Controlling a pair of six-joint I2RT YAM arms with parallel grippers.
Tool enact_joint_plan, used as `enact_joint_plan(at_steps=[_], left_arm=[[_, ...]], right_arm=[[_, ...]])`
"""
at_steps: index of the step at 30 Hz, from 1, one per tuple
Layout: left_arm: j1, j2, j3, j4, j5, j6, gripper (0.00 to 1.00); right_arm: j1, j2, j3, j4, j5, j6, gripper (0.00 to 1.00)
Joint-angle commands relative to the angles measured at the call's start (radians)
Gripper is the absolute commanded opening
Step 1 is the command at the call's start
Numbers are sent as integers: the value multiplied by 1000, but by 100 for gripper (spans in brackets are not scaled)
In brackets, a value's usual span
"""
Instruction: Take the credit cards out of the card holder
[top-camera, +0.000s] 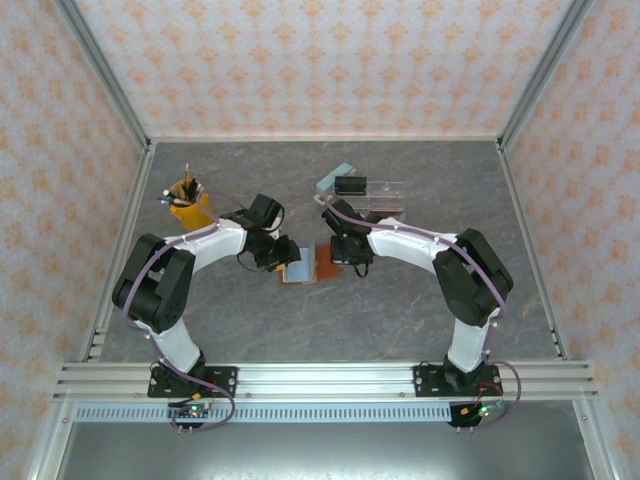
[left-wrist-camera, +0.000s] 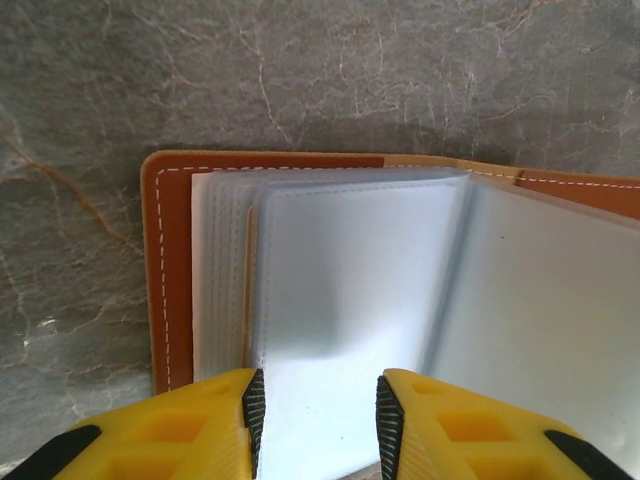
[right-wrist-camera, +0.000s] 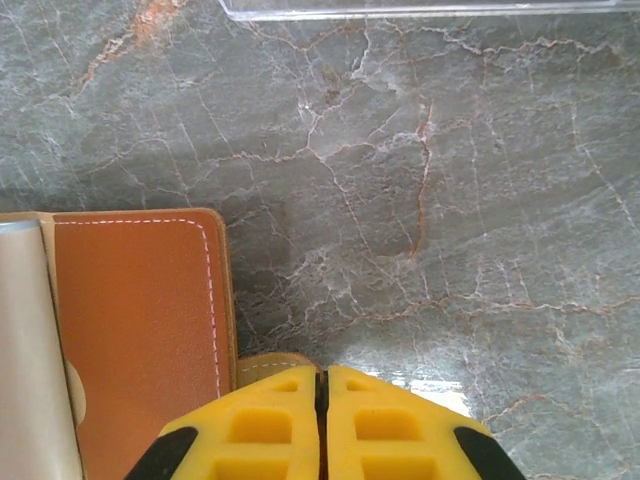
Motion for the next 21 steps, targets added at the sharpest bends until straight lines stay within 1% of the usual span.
enact_joint_plan(at_steps=[1, 6, 8, 10, 13, 18, 21], left_arm=[[-7, 18, 29, -26, -8, 1, 38], [-8, 18, 40, -65, -69, 8, 41], [-8, 21, 34, -58, -70, -2, 42], [-14, 36, 26, -41, -53, -23, 42], [-29, 51, 13, 9, -4, -40, 39], [-35, 20, 8, 30, 17, -22, 34], [-36, 11, 7, 54, 66, -9, 33]], right_arm=[[-3, 15, -7, 3, -4, 1, 7], [-3, 9, -15, 4, -5, -10, 7], [-3, 12, -16, 7, -11, -16, 7], [-3, 16, -16, 10, -20, -20, 7], [-3, 17, -26, 26, -48, -22, 7], [-2, 18, -40, 40, -64, -20, 7], [-2, 13, -48, 50, -69, -20, 7]])
